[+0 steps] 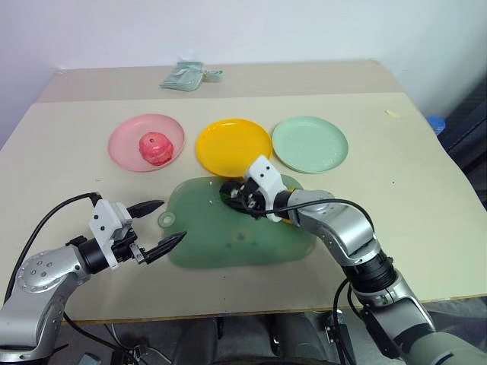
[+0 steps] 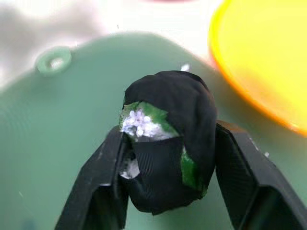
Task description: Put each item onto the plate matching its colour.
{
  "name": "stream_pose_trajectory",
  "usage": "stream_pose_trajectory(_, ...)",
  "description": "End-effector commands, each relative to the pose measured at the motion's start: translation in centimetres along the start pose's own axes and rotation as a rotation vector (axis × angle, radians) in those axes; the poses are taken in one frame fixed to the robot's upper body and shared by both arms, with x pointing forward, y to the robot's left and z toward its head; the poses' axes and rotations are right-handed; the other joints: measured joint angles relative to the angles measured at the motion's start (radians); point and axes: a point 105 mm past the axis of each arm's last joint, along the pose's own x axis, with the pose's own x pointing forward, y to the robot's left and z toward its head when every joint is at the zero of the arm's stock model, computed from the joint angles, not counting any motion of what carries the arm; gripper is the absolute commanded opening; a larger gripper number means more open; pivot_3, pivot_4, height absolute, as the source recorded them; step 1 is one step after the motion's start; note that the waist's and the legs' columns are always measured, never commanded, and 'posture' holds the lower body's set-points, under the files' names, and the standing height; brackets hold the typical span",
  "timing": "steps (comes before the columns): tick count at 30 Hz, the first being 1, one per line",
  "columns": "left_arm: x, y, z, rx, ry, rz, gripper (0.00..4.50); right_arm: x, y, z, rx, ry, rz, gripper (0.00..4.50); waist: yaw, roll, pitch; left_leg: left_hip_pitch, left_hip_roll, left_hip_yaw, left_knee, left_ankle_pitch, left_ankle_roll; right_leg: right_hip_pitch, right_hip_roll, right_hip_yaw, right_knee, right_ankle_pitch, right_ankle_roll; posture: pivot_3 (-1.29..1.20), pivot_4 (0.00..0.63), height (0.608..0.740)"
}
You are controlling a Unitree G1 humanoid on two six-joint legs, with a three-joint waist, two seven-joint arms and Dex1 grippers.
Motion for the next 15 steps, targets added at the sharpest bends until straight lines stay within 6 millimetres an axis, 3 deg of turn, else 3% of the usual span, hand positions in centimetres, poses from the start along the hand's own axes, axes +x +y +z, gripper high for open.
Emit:
stream_pose_trajectory(1,0.2,-0.5,0.3,0.016,-0.021,-0.014,4.50,-1.8,-1.9,4.1,-0.011,-0.134,-0.073,2.63,0.000,0.000,0.000,0.000,0.000,0.000,0.000,0.000,0.000,0.000,0.000,0.000,0.000,0.000,0.000,0.00,0.150,0.740)
stream_pose_trajectory(5,1.1,-1.3,0.9,0.014,-0.045,-0.048,4.50,-3.3,-7.6,4.6,0.052,-0.143,-0.292,2.63,0.001,0.000,0.000,0.000,0.000,0.000,0.000,0.000,0.000,0.000,0.000,0.000,0.000,0.000,0.000,0.00,0.150,0.740)
stream_pose_trajectory(7,1.7,-1.7,1.2,0.010,-0.058,-0.068,4.50,-4.1,-10.9,3.5,0.083,-0.103,-0.416,2.63,0.003,0.000,0.000,0.000,-0.001,0.000,0.000,0.000,0.000,0.000,0.000,0.000,0.000,0.000,0.000,0.00,0.150,0.740)
stream_pose_trajectory(10,2.6,-2.2,1.7,0.007,-0.075,-0.090,4.50,-4.4,-14.3,1.6,0.120,-0.062,-0.517,2.63,0.001,0.000,0.000,0.000,-0.001,0.001,0.000,0.000,0.000,0.000,0.000,0.000,0.000,0.000,0.000,0.00,0.150,0.740)
stream_pose_trajectory(12,3.0,-2.4,1.9,0.007,-0.079,-0.098,4.50,-4.3,-15.7,1.0,0.123,-0.057,-0.555,2.63,-0.003,0.001,0.000,0.000,-0.001,0.002,0.000,0.000,0.000,0.000,0.000,0.000,0.000,0.000,0.000,0.00,0.150,0.740)
stream_pose_trajectory(15,3.2,-2.4,2.0,0.008,-0.082,-0.100,4.50,-4.3,-16.4,1.5,0.103,-0.094,-0.550,3.39,-0.017,0.002,0.001,0.000,0.000,0.003,-0.001,0.000,0.000,-0.001,0.002,0.001,0.000,0.000,0.000,0.00,0.150,0.740)
